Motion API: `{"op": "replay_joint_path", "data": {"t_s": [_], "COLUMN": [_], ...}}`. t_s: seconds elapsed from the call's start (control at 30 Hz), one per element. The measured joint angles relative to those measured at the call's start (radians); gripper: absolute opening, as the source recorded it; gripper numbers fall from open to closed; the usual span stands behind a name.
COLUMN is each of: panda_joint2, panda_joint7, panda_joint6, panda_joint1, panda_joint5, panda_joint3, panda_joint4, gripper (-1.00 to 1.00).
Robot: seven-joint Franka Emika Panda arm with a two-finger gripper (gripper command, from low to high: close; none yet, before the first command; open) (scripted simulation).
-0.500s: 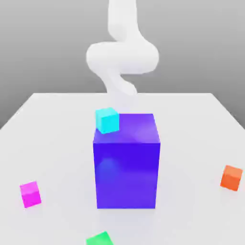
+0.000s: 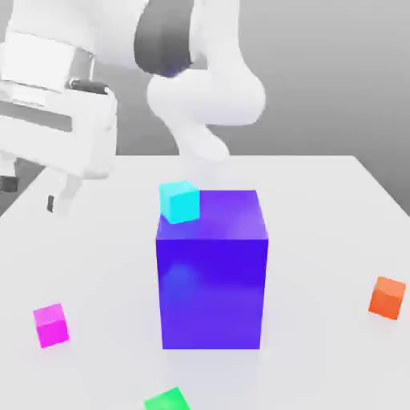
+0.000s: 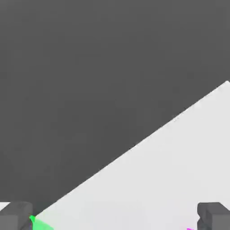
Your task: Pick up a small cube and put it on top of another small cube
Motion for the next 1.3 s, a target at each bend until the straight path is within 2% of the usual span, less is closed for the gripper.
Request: {"op": "replay_joint_path", "data": {"t_s": [0.13,0.23,0.33,0.47,0.5,0.73,0.93,1.3], "panda_joint2": [0.143,0.248,0.353,0.498,0.527,0.530,0.350,0.385], "panda_joint7": [0.030,0.019,-0.018,-0.049,-0.053,-0.051,-0.001,0.295], "panda_joint6": [0.075,0.132,0.195,0.307,0.330,0.333,0.182,-0.030], "panda_joint1": [-0.074,-0.118,-0.156,-0.195,-0.201,-0.204,-0.169,0.121], "panda_joint5": [0.047,0.129,0.228,0.276,0.281,0.280,0.223,0.139], "panda_joint3": [-0.045,-0.053,-0.036,0.008,0.015,0.017,-0.015,0.153], "panda_joint4": [-0.046,-0.081,-0.098,-0.075,-0.070,-0.069,-0.098,0.150], "gripper": [0.00,0.00,0.00,0.00,-1.00,-1.00,-1.00,-1.00]}}
